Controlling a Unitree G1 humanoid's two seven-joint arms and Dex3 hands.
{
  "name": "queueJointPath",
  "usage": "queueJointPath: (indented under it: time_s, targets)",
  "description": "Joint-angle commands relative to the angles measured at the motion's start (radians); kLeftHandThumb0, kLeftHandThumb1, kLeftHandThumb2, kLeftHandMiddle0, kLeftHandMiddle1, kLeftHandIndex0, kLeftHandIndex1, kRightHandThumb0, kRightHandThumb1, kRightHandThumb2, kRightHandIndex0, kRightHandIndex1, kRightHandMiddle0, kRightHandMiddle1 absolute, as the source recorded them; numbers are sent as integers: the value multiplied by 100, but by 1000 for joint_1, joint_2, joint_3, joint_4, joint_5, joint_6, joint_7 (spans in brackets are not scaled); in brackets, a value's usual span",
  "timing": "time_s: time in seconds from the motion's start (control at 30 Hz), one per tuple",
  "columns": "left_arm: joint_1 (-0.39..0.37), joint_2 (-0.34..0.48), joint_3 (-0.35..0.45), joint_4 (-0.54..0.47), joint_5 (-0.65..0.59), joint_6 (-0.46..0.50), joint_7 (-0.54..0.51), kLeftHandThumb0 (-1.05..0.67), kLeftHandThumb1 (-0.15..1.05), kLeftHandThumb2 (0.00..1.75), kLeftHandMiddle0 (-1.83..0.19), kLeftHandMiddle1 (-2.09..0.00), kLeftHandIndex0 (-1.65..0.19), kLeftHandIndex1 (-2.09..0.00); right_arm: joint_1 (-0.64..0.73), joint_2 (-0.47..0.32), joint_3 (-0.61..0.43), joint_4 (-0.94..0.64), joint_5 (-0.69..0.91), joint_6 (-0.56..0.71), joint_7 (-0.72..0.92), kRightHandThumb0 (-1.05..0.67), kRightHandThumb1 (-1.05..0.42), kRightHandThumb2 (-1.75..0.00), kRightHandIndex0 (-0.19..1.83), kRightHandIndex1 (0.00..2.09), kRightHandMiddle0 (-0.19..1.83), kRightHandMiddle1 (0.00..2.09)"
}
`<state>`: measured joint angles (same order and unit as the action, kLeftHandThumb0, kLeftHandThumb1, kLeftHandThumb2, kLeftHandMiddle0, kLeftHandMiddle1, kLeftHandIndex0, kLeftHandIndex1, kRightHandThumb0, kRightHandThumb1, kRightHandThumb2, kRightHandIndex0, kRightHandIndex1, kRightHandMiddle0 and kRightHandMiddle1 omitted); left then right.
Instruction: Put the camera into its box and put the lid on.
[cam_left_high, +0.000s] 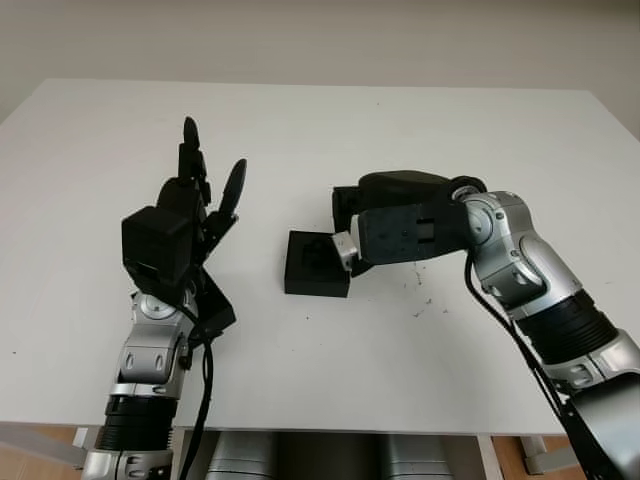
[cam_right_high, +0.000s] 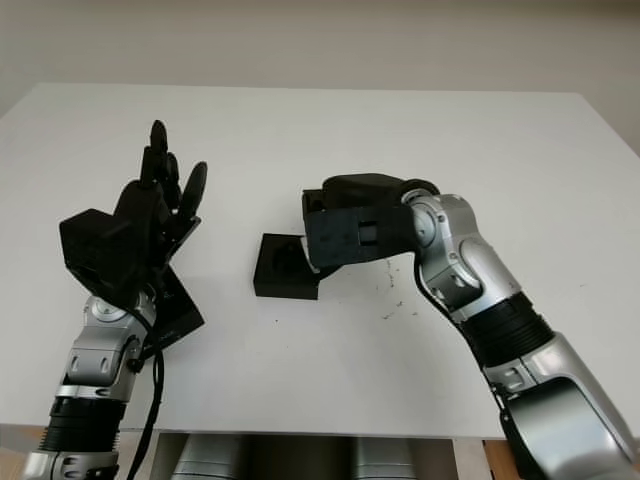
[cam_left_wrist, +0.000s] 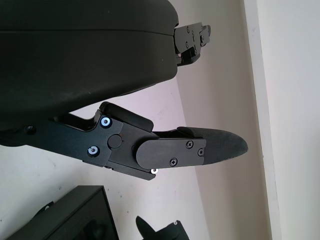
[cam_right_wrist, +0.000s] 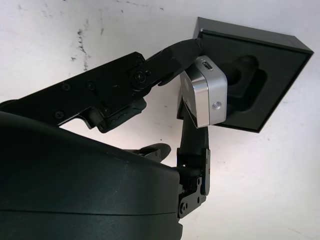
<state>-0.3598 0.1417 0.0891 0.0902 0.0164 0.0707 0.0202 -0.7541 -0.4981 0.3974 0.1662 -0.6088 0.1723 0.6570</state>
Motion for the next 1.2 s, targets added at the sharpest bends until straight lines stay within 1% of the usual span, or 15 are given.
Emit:
queueJointPath:
  time_s: [0.0,0.1,0.2,0.3,0.43,0.47,0.53,0.63,0.77,0.87,1.0,1.03,1.07,1.1,1.17]
  targets:
    - [-2,-6,-7,-11,9,-7,6,-76,105,44,19,0,19,0,-23,18,5,10,-13,12,-15,-43,-100,-5,45,7,32,169]
    - [3,-7,-10,-20,14,3,10,-77,105,45,19,0,19,0,-24,34,9,40,-28,5,-50,-43,-101,-6,43,6,31,166]
    - [8,-9,-13,-27,18,9,14,-77,105,45,19,0,19,0,-24,44,10,72,-28,-12,-78,-43,-101,-6,38,4,33,169]
    - [15,-12,-13,-36,16,17,11,-77,105,45,19,0,19,0,-30,45,21,98,-37,-42,-102,-43,-101,-5,42,6,34,173]
    - [18,-17,-11,-37,12,16,10,-78,105,45,19,0,19,0,-47,50,32,123,-53,-55,-121,-43,-100,-5,48,10,28,176]
    - [19,-18,-12,-37,12,15,10,-78,105,45,19,0,19,0,-54,50,37,128,-65,-49,-120,-44,-100,-5,48,10,27,175]
    - [23,-19,-11,-37,9,11,7,-77,105,45,19,0,19,0,-64,51,41,139,-75,-46,-120,-43,-100,-5,40,6,27,173]
    - [28,-20,-12,-41,11,13,8,-78,105,46,19,0,19,0,-70,50,41,154,-77,-60,-125,-43,-100,-5,48,10,30,173]
    - [32,-24,-11,-48,13,27,16,-78,105,46,19,0,19,0,-68,52,42,159,-75,-65,-123,-44,-99,-5,47,10,34,169]
    - [34,-26,-12,-50,17,28,20,-77,105,46,19,0,19,0,-72,47,49,153,-78,-71,-104,-44,-99,-5,48,11,35,172]
    - [35,-31,-17,-54,26,29,27,-78,105,46,19,0,19,0,-77,38,47,129,-70,-66,-47,-47,-100,-5,42,8,28,178]
    - [36,-33,-18,-55,27,28,28,-77,105,46,19,0,19,0,-78,36,45,121,-66,-62,-28,-50,-98,-5,36,5,19,168]
    - [36,-33,-19,-55,29,27,29,-77,105,46,19,0,19,0,-77,34,40,113,-58,-65,-15,-53,-97,-5,33,4,12,152]
    - [36,-34,-20,-55,30,26,31,-77,105,46,19,0,19,0,-74,32,33,104,-48,-70,-8,-56,-94,-5,34,5,12,125]
    - [35,-37,-21,-54,31,27,35,-77,105,46,19,0,19,0,-70,26,26,84,-36,-79,7,-60,-91,-5,38,8,16,92]
